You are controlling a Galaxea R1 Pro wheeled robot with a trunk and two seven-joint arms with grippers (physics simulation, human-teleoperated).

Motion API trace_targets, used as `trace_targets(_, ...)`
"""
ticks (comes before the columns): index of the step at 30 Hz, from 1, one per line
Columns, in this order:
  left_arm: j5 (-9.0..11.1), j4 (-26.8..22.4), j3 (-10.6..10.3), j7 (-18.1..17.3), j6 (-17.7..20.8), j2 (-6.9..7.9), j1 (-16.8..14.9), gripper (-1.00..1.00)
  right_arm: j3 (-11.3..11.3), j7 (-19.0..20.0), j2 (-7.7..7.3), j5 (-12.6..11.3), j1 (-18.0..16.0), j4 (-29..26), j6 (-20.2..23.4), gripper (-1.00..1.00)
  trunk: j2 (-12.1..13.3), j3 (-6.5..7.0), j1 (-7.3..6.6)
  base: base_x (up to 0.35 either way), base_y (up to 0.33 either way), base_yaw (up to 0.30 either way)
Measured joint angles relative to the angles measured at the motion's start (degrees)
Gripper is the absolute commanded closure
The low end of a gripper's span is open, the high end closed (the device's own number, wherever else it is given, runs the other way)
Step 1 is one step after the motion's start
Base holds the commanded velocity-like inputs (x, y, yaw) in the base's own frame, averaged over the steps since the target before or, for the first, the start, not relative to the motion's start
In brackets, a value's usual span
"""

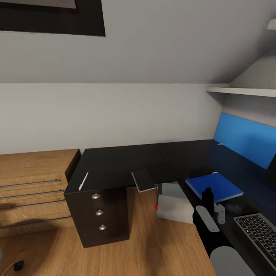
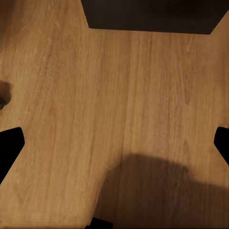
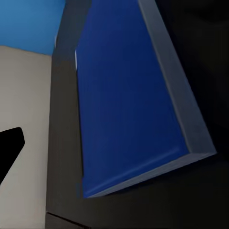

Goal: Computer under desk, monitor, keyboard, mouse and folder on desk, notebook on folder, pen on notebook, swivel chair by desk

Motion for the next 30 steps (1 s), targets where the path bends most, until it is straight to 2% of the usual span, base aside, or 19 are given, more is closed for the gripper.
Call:
trace_targets(14,0.1,0.0,0.0,0.0,0.0,0.0,0.0,-1.0,0.5,0.5,0.12,0.1,0.0,-0.2,-0.1,-1.0,0.0,0.0,-0.01,-0.006,0.0,0.0)
trace_targets(21,0.0,0.0,0.0,0.0,0.0,0.0,0.0,-1.0,2.6,2.7,0.37,0.1,0.1,-1.1,-0.2,-1.0,0.0,0.0,-0.01,0.0,0.0,0.0)
trace_targets(24,0.0,0.1,0.0,0.0,0.0,0.0,0.0,-1.0,4.0,4.7,0.5,0.1,0.3,-3.7,-0.4,-1.0,0.0,0.0,-0.01,0.0,0.0,0.0)
trace_targets(30,0.0,0.4,0.0,0.0,0.0,0.0,0.0,-1.0,4.6,5.7,0.55,0.0,0.4,-5.2,-0.6,-1.0,0.0,0.0,-0.01,0.0,0.0,0.0)
